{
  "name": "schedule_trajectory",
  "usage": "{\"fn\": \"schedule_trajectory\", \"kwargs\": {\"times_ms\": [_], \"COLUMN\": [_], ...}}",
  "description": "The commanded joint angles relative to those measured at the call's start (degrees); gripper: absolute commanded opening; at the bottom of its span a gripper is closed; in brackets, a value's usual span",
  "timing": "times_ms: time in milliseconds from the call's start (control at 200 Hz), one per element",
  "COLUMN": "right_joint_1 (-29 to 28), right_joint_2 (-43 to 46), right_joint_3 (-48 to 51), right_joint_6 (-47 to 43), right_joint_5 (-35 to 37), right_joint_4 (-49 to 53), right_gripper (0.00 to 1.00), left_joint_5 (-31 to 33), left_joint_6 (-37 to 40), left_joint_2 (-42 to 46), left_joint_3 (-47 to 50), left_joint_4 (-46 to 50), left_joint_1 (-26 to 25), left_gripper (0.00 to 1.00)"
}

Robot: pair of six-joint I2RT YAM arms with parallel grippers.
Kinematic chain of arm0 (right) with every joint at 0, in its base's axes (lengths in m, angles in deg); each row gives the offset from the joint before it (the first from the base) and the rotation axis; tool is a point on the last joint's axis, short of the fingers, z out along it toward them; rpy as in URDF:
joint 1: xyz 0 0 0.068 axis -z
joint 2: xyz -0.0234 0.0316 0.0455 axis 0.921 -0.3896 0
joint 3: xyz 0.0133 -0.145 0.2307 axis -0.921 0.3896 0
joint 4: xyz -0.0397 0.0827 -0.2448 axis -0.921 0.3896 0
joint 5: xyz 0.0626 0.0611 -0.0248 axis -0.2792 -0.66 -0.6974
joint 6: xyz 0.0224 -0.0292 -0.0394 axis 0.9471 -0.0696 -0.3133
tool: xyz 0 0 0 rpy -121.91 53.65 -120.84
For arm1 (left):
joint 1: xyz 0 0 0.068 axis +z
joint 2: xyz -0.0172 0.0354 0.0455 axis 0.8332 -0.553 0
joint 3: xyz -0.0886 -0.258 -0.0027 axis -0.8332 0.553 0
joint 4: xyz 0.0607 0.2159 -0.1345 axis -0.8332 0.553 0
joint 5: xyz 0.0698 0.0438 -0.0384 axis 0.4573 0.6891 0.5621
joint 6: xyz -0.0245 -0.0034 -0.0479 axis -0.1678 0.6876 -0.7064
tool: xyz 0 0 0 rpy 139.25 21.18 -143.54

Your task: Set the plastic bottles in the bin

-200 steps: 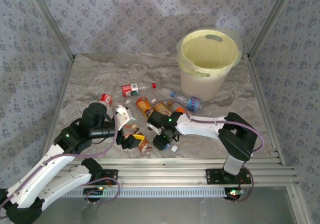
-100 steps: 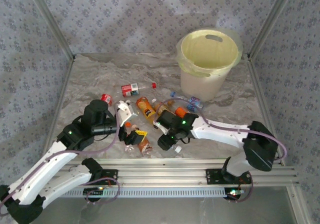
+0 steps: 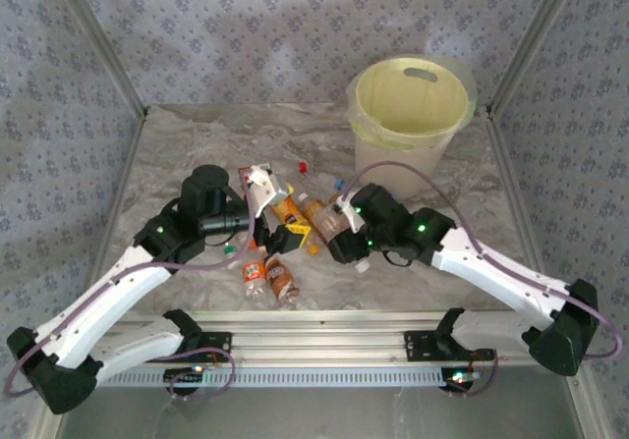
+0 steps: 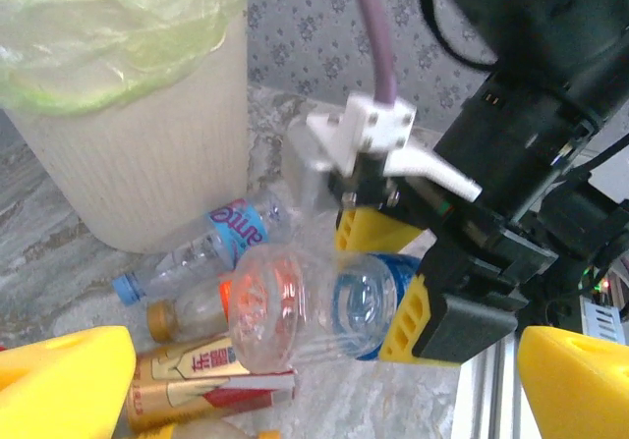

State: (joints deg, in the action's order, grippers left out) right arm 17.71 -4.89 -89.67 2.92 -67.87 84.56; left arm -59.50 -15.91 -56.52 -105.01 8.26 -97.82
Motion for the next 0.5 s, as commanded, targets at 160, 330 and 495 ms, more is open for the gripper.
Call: {"fn": "schedule_trajectory", "kwargs": {"times_ms": [160, 330, 495], "right_joint_1": [4.28, 8.61, 13.2], "right_joint_2": [3.31, 2.58, 0.74], "right_joint_3": [-10.86, -17.97, -23.87], "right_joint_6": [-0.46, -2.65, -5.16], "right_joint_5": [2.22, 2.52, 3.42], "right_joint_4": [2.18, 3.79, 5.22], "right_gripper": [0.61, 0.61, 0.6], "left_joint_5": [-1.54, -1.22, -0.93], "left_joint_6": [-2.72, -3.78, -3.43], "left_joint_2": [-2.85, -3.17, -2.03], "left_joint_3": [-2.48, 0.42, 2.69], "left_joint_4": [-11.43, -14.18, -14.68], "left_joint_1": [0.21, 0.34, 0.32], "left_gripper": [1.0, 1.0, 1.0]}}
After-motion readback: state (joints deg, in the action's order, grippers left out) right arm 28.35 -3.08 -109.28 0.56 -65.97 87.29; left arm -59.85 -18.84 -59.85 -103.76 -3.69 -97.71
